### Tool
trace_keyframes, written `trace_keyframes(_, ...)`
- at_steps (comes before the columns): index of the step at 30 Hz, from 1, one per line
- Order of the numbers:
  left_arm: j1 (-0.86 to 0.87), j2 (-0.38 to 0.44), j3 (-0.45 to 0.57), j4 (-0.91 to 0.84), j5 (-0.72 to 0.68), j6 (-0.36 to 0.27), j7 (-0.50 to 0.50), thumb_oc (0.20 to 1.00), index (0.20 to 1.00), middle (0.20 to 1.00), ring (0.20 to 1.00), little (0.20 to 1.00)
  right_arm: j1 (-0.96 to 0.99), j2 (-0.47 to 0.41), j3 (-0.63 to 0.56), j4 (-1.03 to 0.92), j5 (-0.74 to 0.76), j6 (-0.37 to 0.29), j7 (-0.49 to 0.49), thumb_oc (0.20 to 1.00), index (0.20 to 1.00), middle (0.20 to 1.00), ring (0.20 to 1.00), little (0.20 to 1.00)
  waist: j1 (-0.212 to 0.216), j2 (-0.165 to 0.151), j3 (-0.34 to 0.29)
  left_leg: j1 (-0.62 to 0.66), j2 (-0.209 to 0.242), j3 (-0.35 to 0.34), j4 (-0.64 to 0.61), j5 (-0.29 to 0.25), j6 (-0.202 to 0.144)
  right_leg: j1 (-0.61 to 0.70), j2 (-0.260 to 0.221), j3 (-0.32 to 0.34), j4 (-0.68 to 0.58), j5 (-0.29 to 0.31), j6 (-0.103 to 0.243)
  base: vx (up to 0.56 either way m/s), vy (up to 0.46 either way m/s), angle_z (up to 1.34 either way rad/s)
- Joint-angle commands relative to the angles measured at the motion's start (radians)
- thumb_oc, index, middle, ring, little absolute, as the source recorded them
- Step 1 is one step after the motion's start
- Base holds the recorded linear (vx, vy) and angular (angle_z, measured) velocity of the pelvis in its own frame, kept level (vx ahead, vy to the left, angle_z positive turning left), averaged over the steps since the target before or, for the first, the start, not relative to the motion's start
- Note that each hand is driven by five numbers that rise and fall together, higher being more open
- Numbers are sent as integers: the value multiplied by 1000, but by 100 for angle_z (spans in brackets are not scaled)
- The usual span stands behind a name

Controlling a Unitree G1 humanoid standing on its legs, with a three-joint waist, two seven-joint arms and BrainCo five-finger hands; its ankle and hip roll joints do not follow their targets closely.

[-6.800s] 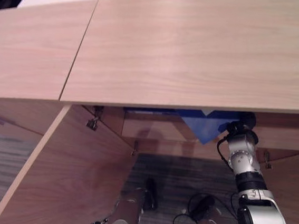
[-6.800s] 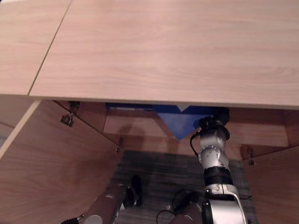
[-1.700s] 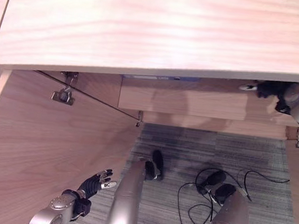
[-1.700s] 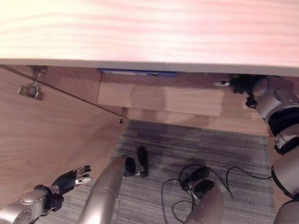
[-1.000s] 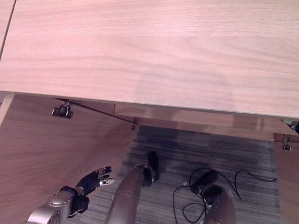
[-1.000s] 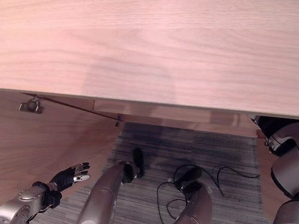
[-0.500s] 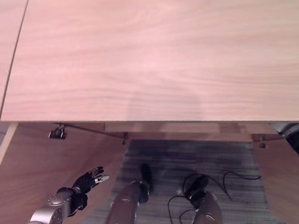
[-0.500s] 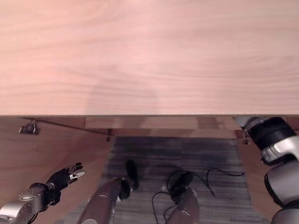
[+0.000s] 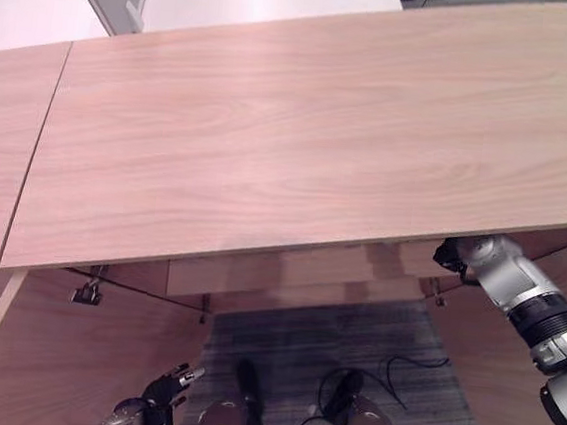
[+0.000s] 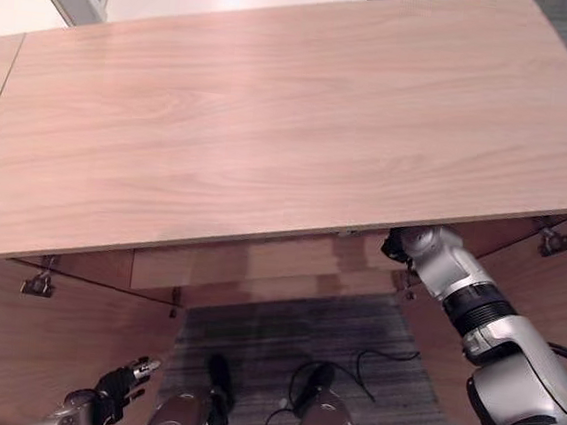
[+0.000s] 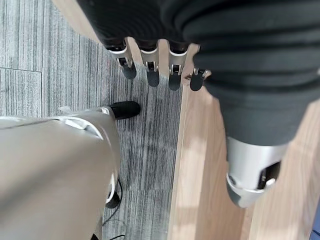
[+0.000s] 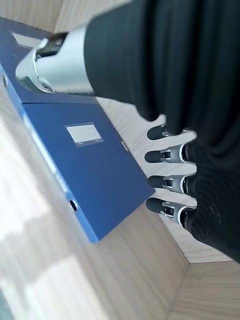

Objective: Put the empty folder in the office cabinet

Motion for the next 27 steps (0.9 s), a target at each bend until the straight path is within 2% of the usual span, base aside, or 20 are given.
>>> trace_keyframes(1, 23, -1, -1, -2, -18, -16, 7, 1000, 1000, 1000, 1000, 1000, -7, 64, 5, 70, 33, -20, -15, 1000, 1000, 1000, 1000, 1000, 39, -41, -42, -22, 103, -55, 140, -68, -97, 66, 43, -22, -233, 97, 66, -56, -137, 3)
trace_keyframes(3, 18, -4, 0, 0, -17, -16, 10, 1000, 1000, 1000, 1000, 1000, 1, 70, 4, 71, 39, -18, -16, 1000, 1000, 1000, 1000, 1000, 43, -46, -36, -24, 106, -57, 213, -99, -90, 74, 49, -26, -239, 93, 58, -61, -78, -8)
trace_keyframes(5, 6, -11, 0, -2, -11, -16, 14, 1000, 1000, 1000, 1000, 1000, 15, 81, 7, 80, 45, -15, -20, 1000, 1000, 1000, 1000, 1000, 46, -60, -35, -15, 78, -62, 317, -129, -76, 84, 65, -27, -261, 92, 42, -90, -66, -5)
trace_keyframes(7, -2, -19, 1, 9, 4, -9, 13, 1000, 1000, 1000, 1000, 1000, 42, 93, 4, 89, 43, -8, -14, 1000, 1000, 1000, 1000, 1000, 35, -64, -50, 22, 51, -35, 371, -177, -61, 93, 87, -49, -286, 96, 38, -92, -32, 8)
trace_keyframes(8, -10, -25, 5, 12, 11, -5, 7, 1000, 1000, 1000, 1000, 1000, 80, 92, -3, 92, 33, -1, 0, 1000, 1000, 1000, 1000, 1000, 16, -58, -76, 95, 27, 7, 353, -216, -48, 96, 105, -69, -311, 107, 45, -57, 8, 21)
trace_keyframes(9, -9, -25, 5, 12, 12, -4, 7, 1000, 1000, 1000, 1000, 1000, 82, 91, -4, 91, 32, -1, 0, 1000, 1000, 1000, 1000, 1000, 16, -57, -76, 99, 26, 8, 350, -217, -48, 99, 106, -69, -313, 108, 46, -57, 40, 35)
trace_keyframes(11, -8, -21, 3, -3, 22, -5, 6, 1000, 1000, 1000, 1000, 1000, 130, 81, -16, 84, 18, 9, 19, 1000, 1000, 1000, 1000, 1000, 6, -54, -94, 133, -26, -11, 319, -213, -47, 97, 119, -86, -330, 128, 52, -117, 61, 48)
trace_keyframes(12, -21, -23, -14, -3, 29, -2, -3, 1000, 1000, 1000, 1000, 1000, 159, 67, -25, 73, 15, 11, 25, 1000, 1000, 1000, 1000, 1000, -9, -54, -97, 164, -39, -1, 259, -258, -27, 88, 107, -107, -324, 143, 67, -185, 109, 55)
trace_keyframes(14, -20, -21, -23, -25, 36, 2, -12, 1000, 1000, 1000, 1000, 1000, 209, 59, -51, 60, 2, 15, 41, 1000, 1000, 1000, 1000, 1000, -26, -52, -112, 203, -76, 3, 152, -286, -3, 69, 84, -124, -320, 182, 90, -240, 192, 57)
trace_keyframes(15, -8, -16, -30, -59, 42, 6, -26, 1000, 1000, 1000, 1000, 1000, 248, 54, -69, 52, -17, 15, 53, 1000, 1000, 1000, 1000, 1000, -34, -48, -119, 228, -111, -9, 72, -281, 11, 52, 68, -133, -313, 212, 108, -275, 240, 62)
trace_keyframes(18, 14, -5, -40, -77, 42, 8, -43, 1000, 1000, 1000, 1000, 1000, 284, 58, -88, 41, -23, 11, 62, 1000, 1000, 1000, 1000, 1000, -35, -56, -118, 249, -158, -38, 4, -261, 37, 39, 33, -138, -303, 254, 131, -237, 163, 54)
trace_keyframes(24, 24, -13, -13, -30, 75, 18, -61, 1000, 1000, 1000, 1000, 1000, 311, 102, -99, 51, -48, 6, 69, 1000, 1000, 1000, 1000, 1000, -15, -79, -137, 276, -211, -58, -27, -260, 70, 51, -23, -164, -291, 296, 158, -141, 74, 15)
trace_keyframes(27, 18, -20, -7, -20, 73, 14, -59, 1000, 1000, 1000, 1000, 1000, 319, 123, -106, 58, -41, 3, 62, 1000, 1000, 1000, 1000, 1000, -15, -82, -137, 287, -220, -68, -40, -250, 77, 56, -47, -161, -263, 309, 169, -79, 46, 7)
